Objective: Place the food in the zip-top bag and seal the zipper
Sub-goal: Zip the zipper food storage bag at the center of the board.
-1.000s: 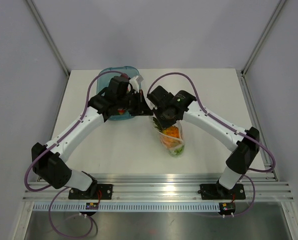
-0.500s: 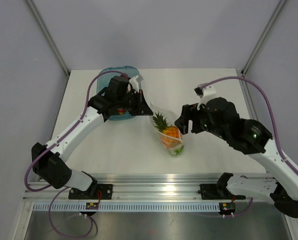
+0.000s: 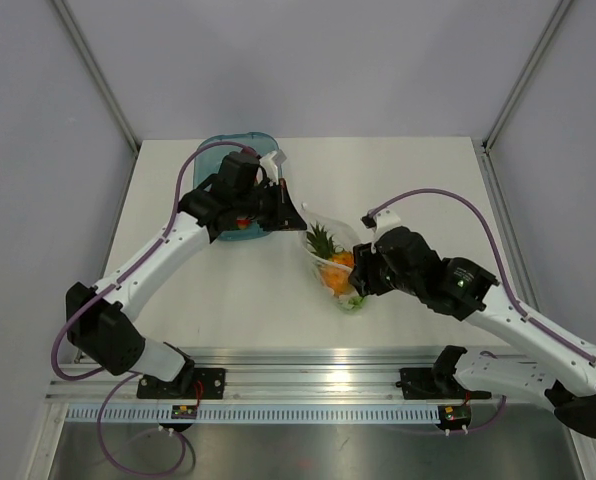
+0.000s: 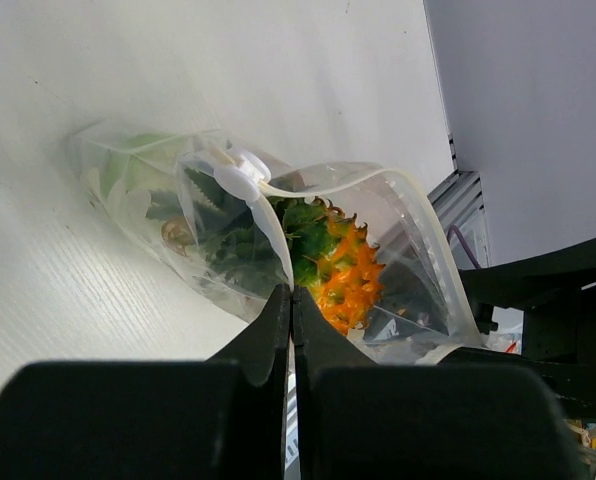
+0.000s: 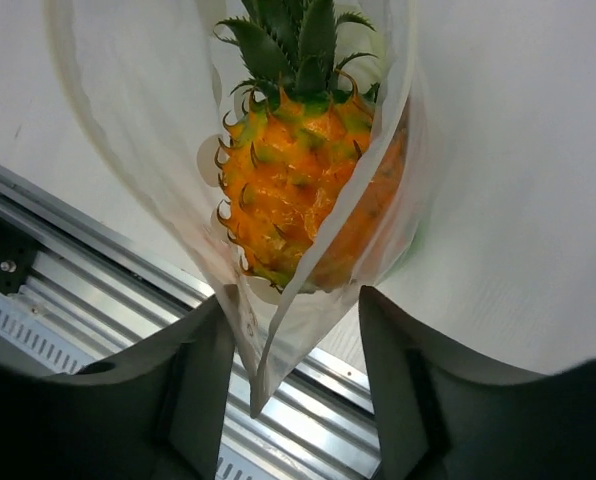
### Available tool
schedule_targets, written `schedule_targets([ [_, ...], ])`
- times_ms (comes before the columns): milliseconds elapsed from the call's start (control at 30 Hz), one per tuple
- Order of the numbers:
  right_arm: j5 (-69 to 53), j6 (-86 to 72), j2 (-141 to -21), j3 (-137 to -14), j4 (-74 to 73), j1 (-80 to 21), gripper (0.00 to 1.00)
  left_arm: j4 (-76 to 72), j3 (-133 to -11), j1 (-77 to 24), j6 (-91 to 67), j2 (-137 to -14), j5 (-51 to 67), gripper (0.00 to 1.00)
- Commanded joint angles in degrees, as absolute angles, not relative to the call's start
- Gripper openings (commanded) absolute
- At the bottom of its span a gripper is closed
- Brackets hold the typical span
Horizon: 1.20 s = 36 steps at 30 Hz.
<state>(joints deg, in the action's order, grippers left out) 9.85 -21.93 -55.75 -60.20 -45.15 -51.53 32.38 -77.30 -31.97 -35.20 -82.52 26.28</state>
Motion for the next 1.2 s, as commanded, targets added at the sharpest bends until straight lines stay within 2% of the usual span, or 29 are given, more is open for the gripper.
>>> schedule_targets([
  [0,12.83,-22.41,-53.88,-58.81,-40.00,-52.12,0.51,29.79,-79.72,-31.73,-35.68,-83.06,25.66,0.00],
  [67,15.02,-22.50,-52.39,-58.01,-38.94,-52.12,0.35,30.06,-79.80,-31.73,-35.51,-82.97,25.58,0.00],
  [100,15.64,-22.24,-51.77,-57.14,-38.33,-52.12,0.20,30.15,-79.80,-31.73,-35.42,-82.88,25.49,0.00],
  [200,17.49,-19.79,-48.87,-54.94,-34.11,-52.21,0.00,30.58,-79.19,-31.64,-34.72,-82.09,25.31,0.00],
  [333,19.51,-13.81,-47.11,-53.61,-29.19,-52.12,0.00,31.11,-77.79,-31.64,-30.51,-79.99,26.72,0.00],
  [367,19.86,-12.58,-47.37,-53.70,-28.66,-52.21,0.00,31.64,-77.26,-31.38,-29.02,-79.37,27.15,0.05],
  [400,19.86,-10.22,-47.37,-53.61,-27.52,-52.12,0.00,32.16,-76.99,-31.20,-26.13,-78.67,26.64,0.36],
  [433,19.60,-9.15,-47.55,-53.53,-26.99,-52.03,0.00,32.34,-76.30,-30.94,-24.36,-76.49,25.85,0.58],
  [500,18.55,-6.52,-47.81,-53.53,-25.75,-52.03,0.00,31.73,-73.75,-30.32,-19.00,-73.58,21.56,0.90],
  [533,18.02,-5.98,-48.16,-53.61,-25.75,-52.03,0.00,29.47,-72.35,-29.89,-17.51,-72.00,19.97,0.99],
  [633,17.58,-4.75,-48.34,-52.83,-24.96,-51.94,0.00,19.13,-64.10,-27.61,-12.49,-65.76,16.26,0.99],
  [800,15.39,-5.36,-48.51,-51.42,-25.05,-51.94,0.00,-4.52,-44.88,-24.88,-2.04,-60.83,27.57,0.97],
  [867,14.68,-5.71,-49.04,-51.42,-25.31,-51.68,0.00,-13.60,-41.85,-23.82,-0.36,-60.29,31.44,0.97],
  [1033,12.66,-5.80,-50.45,-51.86,-25.75,-51.24,0.00,-17.66,-45.08,-23.03,4.13,-69.94,42.08,0.93],
  [1167,12.66,-5.54,-49.66,-51.77,-26.36,-51.06,0.00,-23.72,-49.56,-22.76,-1.56,-79.00,50.24,0.87],
])
